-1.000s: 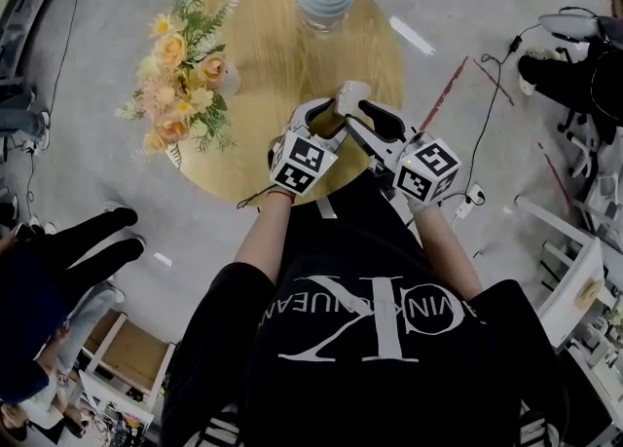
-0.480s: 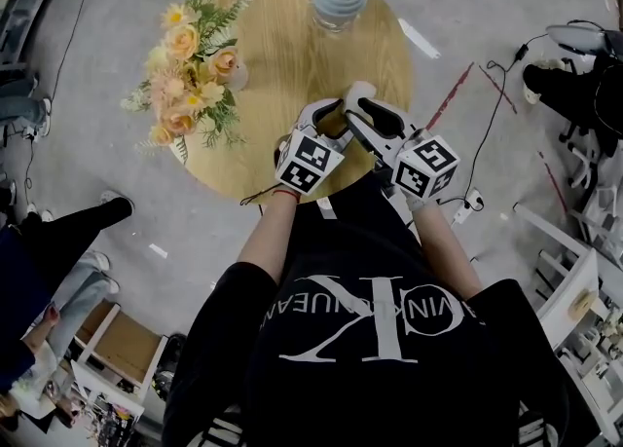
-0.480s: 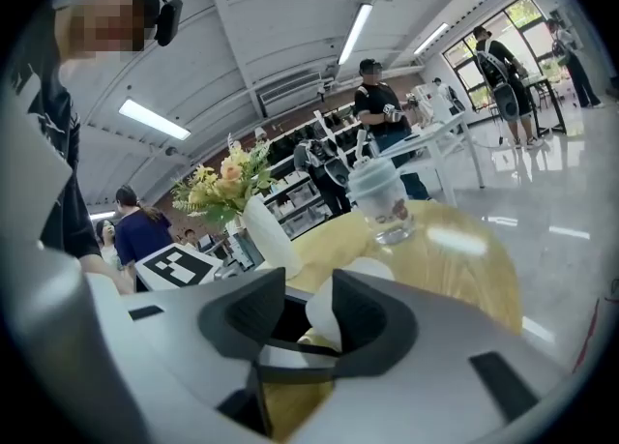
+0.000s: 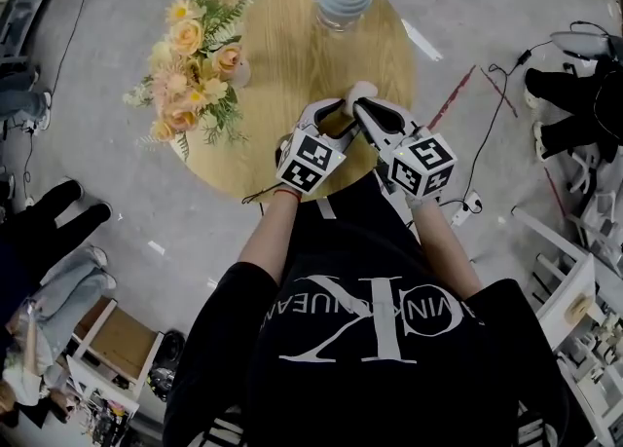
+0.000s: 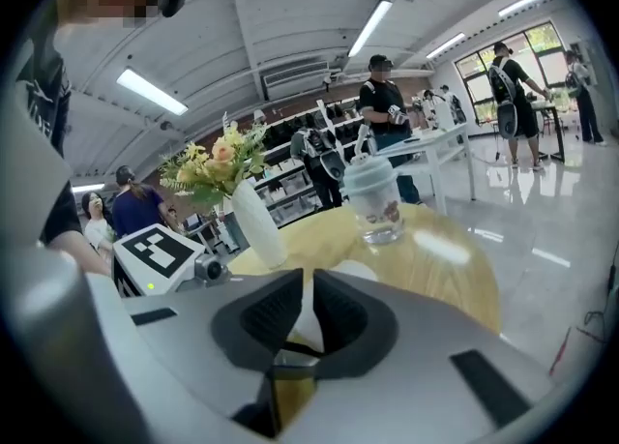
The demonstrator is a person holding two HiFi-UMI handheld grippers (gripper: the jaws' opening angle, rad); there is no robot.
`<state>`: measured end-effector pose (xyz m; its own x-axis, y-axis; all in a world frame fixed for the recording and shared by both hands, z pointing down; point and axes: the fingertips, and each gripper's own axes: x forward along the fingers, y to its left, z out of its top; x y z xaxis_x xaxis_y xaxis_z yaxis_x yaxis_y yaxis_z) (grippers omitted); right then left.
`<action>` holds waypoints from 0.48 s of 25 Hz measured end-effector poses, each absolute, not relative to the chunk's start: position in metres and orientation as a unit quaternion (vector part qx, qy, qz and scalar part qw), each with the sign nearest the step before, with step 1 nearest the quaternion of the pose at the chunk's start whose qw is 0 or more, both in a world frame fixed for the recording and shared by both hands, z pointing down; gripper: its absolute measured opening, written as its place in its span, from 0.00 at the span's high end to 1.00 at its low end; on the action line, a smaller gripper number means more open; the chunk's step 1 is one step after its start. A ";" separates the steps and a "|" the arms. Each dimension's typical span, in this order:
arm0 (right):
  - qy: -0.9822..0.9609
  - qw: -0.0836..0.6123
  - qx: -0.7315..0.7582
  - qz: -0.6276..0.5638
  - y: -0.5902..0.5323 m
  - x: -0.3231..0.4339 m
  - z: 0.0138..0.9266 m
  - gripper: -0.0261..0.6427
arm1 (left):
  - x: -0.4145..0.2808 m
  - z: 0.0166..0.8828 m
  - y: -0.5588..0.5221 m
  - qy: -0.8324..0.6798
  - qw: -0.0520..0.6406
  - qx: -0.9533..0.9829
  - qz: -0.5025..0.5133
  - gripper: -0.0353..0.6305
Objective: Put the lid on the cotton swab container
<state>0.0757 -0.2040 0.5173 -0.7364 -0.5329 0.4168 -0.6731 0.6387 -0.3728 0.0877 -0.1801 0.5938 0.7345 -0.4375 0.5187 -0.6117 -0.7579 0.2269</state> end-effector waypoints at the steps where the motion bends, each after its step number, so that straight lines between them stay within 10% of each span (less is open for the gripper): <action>1: -0.896 0.142 0.336 0.255 -0.204 0.075 0.518 0.90 | 0.088 0.594 -0.180 -0.288 0.196 0.910 0.223 0.63; 12: -0.897 0.186 0.327 0.234 -0.205 0.072 0.521 0.93 | 0.087 0.595 -0.180 -0.288 0.201 0.909 0.224 0.63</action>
<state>0.0717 -0.2050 0.5212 -0.7171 -0.4991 0.4865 -0.6731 0.6771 -0.2975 0.0872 -0.1798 0.5946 0.7345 -0.4336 0.5221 -0.6131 -0.7537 0.2366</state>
